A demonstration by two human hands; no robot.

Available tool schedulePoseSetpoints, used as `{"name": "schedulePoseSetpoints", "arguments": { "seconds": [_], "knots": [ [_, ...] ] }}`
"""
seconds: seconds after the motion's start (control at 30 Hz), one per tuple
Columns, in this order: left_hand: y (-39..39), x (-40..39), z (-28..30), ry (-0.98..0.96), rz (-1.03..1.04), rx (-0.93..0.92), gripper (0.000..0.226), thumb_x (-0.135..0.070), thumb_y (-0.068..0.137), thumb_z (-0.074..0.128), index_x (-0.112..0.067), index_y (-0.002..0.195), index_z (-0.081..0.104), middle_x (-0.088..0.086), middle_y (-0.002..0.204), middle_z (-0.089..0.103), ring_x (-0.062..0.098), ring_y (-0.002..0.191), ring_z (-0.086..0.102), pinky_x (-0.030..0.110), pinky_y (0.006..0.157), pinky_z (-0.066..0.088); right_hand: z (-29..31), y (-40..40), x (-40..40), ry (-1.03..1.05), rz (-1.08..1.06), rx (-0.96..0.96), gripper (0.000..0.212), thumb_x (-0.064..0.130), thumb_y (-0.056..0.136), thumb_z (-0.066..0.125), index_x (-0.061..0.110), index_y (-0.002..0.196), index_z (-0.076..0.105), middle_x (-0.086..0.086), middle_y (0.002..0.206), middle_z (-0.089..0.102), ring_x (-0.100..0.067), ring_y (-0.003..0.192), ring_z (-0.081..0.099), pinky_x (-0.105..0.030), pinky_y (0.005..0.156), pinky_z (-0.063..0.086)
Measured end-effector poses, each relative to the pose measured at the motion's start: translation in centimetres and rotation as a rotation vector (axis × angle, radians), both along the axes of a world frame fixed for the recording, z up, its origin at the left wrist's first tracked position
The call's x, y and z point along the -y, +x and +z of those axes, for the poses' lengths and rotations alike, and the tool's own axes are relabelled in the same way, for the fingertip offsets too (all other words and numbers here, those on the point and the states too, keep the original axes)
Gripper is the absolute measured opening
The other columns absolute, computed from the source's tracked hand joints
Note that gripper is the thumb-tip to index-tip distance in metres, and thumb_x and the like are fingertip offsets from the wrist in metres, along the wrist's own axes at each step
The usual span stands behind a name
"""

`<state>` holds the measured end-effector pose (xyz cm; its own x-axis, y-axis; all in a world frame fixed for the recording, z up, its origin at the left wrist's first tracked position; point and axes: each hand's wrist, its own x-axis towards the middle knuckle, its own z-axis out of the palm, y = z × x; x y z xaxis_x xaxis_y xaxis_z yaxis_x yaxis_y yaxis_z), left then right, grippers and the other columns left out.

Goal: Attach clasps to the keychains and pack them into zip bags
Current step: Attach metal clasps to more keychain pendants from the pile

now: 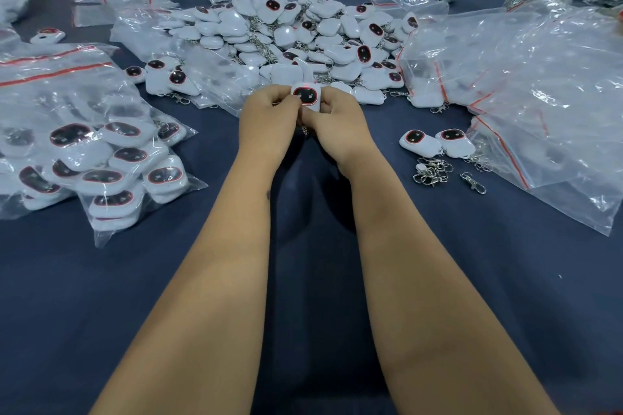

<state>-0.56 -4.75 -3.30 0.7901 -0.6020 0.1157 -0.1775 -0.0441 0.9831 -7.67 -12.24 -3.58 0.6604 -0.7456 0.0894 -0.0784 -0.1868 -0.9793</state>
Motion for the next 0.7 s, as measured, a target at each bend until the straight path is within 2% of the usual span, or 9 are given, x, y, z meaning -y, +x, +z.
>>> {"name": "schedulePoseSetpoints", "arguments": {
  "seconds": [0.07,0.13,0.23,0.33,0.47,0.6,0.7],
  "knots": [
    [-0.01,0.0,0.11,-0.005,0.004,-0.017,0.017,-0.025,0.075,0.054,-0.024,0.067,0.07,-0.012,0.056,0.059,0.014,0.067,0.054,0.048,0.085,0.054,-0.01,0.03,0.06,0.015,0.001,-0.003,0.016,0.003,0.089,0.062,-0.008,0.1,0.062,-0.029,0.1,0.068,-0.023,0.082,0.057,-0.051,0.086,0.052],
    [-0.03,0.01,0.12,-0.011,0.007,-0.029,0.016,-0.029,0.075,0.056,-0.025,0.072,0.071,-0.013,0.058,0.06,0.012,0.067,0.055,0.044,0.084,0.055,0.01,-0.01,0.02,0.021,-0.005,0.008,0.017,0.003,0.088,0.062,-0.007,0.102,0.063,-0.028,0.102,0.068,-0.023,0.082,0.059,-0.049,0.086,0.053],
    [0.01,0.21,-0.1,-0.024,0.01,-0.017,0.016,-0.023,0.088,0.058,-0.024,0.087,0.074,-0.014,0.065,0.063,0.007,0.069,0.057,0.038,0.083,0.054,0.02,0.02,0.01,0.04,-0.029,0.035,0.016,0.004,0.086,0.06,0.0,0.099,0.066,-0.02,0.092,0.071,-0.019,0.08,0.061,-0.04,0.078,0.053],
    [-0.02,0.36,-0.19,-0.008,-0.002,0.029,0.019,-0.022,0.093,0.056,-0.019,0.095,0.075,-0.012,0.071,0.066,0.006,0.07,0.059,0.033,0.078,0.052,0.15,0.12,0.03,0.085,-0.049,0.054,0.012,0.004,0.086,0.055,0.007,0.093,0.065,-0.005,0.081,0.064,-0.016,0.076,0.056,-0.03,0.069,0.047],
    [-0.04,0.31,-0.21,0.01,0.009,0.05,0.015,-0.025,0.093,0.059,-0.019,0.09,0.072,-0.004,0.08,0.067,0.011,0.076,0.059,0.039,0.085,0.053,0.39,-0.03,0.17,0.135,-0.084,0.095,0.01,0.012,0.092,0.053,0.016,0.094,0.062,-0.002,0.092,0.063,-0.012,0.077,0.058,-0.024,0.064,0.048],
    [-0.02,0.3,-0.22,0.009,0.013,0.05,0.014,-0.025,0.09,0.06,-0.024,0.08,0.069,-0.009,0.072,0.065,0.008,0.068,0.057,0.028,0.071,0.049,0.42,-0.11,0.05,0.117,-0.098,0.104,0.012,0.012,0.094,0.054,0.011,0.103,0.062,0.001,0.085,0.064,-0.01,0.073,0.059,-0.028,0.07,0.05],
    [0.03,0.3,-0.23,0.017,0.01,0.053,0.013,-0.025,0.089,0.061,-0.025,0.078,0.068,-0.012,0.069,0.064,0.005,0.065,0.055,0.023,0.066,0.045,0.47,-0.14,-0.07,0.101,-0.092,0.092,0.011,0.01,0.094,0.051,0.009,0.1,0.06,0.003,0.078,0.063,-0.009,0.068,0.058,-0.03,0.07,0.05]
  ]
}}
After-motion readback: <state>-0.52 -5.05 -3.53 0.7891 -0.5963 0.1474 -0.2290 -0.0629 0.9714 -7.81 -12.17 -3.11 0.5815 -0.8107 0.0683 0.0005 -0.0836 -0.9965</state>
